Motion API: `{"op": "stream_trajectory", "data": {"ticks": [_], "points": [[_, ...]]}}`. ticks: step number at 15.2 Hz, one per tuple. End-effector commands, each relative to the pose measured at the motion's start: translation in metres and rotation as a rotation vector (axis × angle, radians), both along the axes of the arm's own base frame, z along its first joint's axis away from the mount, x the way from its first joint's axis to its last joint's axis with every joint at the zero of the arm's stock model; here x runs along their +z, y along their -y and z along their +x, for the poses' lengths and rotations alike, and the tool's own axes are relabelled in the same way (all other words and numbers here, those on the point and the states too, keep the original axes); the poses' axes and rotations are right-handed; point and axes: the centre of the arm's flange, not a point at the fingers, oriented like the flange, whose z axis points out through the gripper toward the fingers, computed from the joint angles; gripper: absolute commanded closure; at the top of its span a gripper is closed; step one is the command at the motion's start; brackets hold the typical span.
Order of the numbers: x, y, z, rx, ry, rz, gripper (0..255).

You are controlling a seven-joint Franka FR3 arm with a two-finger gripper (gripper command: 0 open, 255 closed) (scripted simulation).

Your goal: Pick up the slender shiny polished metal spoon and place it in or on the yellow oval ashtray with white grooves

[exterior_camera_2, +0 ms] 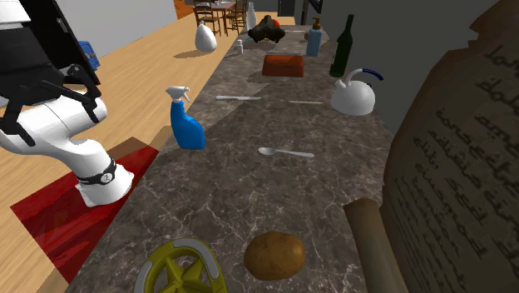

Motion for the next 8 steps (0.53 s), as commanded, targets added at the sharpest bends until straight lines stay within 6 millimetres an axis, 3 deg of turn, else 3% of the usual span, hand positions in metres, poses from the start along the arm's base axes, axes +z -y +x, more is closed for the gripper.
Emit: {"op": "stream_trajectory", "data": {"ticks": [1,8], "points": [[0.0,0.0,0.0,0.0,0.0,0.0,0],[-0.044,-0.057,0.049,0.068,0.016,0.026,0]]}}
